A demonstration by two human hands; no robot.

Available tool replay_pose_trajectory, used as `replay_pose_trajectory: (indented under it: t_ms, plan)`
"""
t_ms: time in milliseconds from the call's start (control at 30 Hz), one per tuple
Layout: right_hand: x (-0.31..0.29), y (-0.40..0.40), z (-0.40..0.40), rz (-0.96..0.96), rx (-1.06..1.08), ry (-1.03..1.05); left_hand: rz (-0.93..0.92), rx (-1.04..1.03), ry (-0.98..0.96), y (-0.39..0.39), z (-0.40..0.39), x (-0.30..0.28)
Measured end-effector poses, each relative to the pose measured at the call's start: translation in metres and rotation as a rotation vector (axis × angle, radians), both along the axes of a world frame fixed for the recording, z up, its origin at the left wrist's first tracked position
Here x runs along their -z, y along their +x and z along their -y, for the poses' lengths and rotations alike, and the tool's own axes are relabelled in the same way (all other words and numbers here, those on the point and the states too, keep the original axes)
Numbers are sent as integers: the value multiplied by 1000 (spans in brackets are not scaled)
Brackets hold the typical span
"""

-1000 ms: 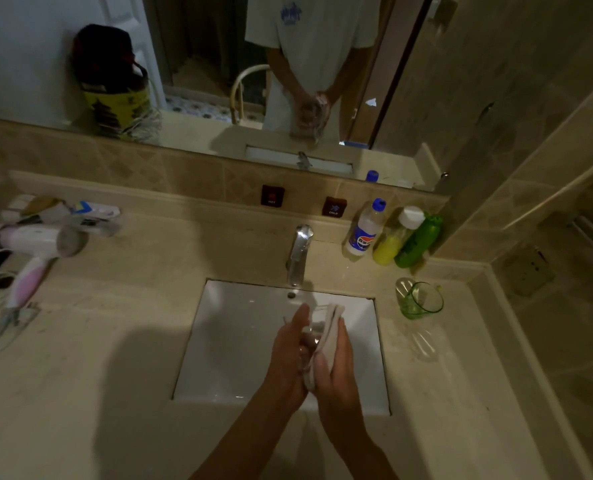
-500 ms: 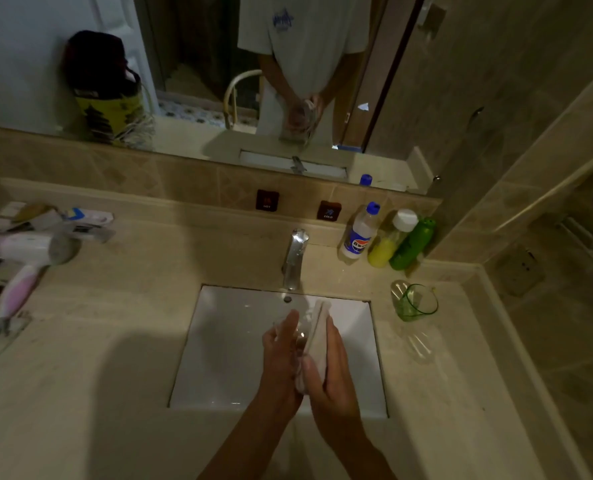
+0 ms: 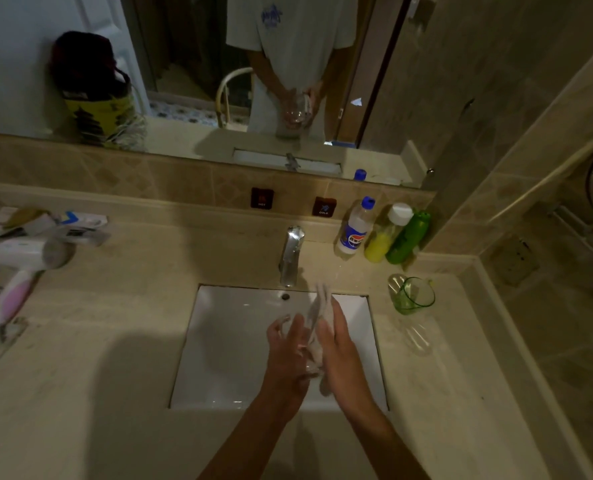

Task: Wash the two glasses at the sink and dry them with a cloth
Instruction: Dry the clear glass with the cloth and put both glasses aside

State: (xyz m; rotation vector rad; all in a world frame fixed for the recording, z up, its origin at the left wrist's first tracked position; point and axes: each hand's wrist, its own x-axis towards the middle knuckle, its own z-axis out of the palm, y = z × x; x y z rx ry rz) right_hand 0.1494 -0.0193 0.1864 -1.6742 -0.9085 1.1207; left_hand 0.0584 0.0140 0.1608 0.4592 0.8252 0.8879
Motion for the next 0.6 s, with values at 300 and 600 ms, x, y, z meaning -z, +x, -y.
replay_pose_trajectory:
  t_ms: [300, 600]
  plan:
    - [9, -16, 12, 138, -7, 78, 33, 34, 23, -9, -1, -1]
    - [-21, -4, -17, -9, -11, -191, -40, 36, 35, 0, -2, -1]
